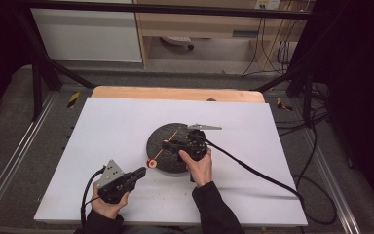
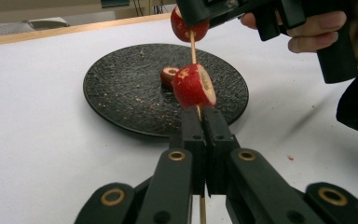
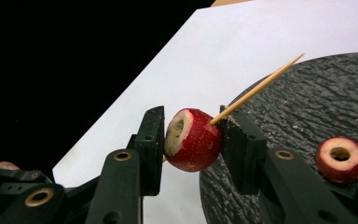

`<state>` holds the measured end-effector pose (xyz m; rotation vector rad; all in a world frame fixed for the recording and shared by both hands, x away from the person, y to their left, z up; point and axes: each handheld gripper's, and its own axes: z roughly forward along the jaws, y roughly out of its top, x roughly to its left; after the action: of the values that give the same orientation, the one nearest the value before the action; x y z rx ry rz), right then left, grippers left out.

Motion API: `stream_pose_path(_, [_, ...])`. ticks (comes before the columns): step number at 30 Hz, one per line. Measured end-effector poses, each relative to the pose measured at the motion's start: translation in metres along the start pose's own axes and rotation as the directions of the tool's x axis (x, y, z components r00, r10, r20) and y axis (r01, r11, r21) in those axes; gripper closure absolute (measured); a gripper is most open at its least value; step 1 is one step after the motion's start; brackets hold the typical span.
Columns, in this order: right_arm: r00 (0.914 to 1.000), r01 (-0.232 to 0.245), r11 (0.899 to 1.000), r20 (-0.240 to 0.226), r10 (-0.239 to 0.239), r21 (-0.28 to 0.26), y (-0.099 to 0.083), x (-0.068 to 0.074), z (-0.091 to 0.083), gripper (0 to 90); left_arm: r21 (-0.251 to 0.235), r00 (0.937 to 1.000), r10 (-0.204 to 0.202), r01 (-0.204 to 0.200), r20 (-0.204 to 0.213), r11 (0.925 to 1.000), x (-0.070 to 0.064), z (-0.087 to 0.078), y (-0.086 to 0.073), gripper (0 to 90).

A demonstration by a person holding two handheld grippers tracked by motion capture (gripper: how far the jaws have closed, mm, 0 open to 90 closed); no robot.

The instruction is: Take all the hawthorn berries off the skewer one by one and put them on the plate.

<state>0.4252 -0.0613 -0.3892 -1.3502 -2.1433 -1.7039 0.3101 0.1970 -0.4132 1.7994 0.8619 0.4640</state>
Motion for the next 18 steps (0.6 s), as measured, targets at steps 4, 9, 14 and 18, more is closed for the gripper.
stream_pose_path(4, [0.9999, -0.001, 1.000, 0.016, 0.001, -0.016, 0.005, -0.002, -0.002, 62.4, -0.004, 1.0000, -0.001, 0.001, 0.000, 1.0000, 0.000, -0.001, 0.000, 88.5])
stream_pose_path(9, [0.9994, 0.007, 1.000, 0.034, -0.006, -0.030, 0.011, -0.004, -0.006, 62.5, -0.009, 1.0000, -0.001, 0.001, 0.001, 1.0000, 0.000, -0.001, 0.000, 88.5])
stream_pose_path(14, [0.9985, 0.007, 0.999, 0.054, -0.004, -0.043, 0.018, -0.007, -0.009, 62.6, -0.009, 1.0000, 0.002, -0.002, 0.002, 1.0000, 0.000, -0.002, 0.001, 88.5])
stream_pose_path(18, [0.9961, 0.018, 0.998, 0.087, -0.013, -0.061, 0.025, -0.012, -0.015, 62.7, -0.009, 1.0000, 0.002, -0.002, 0.004, 1.0000, 0.000, -0.002, 0.001, 88.5])
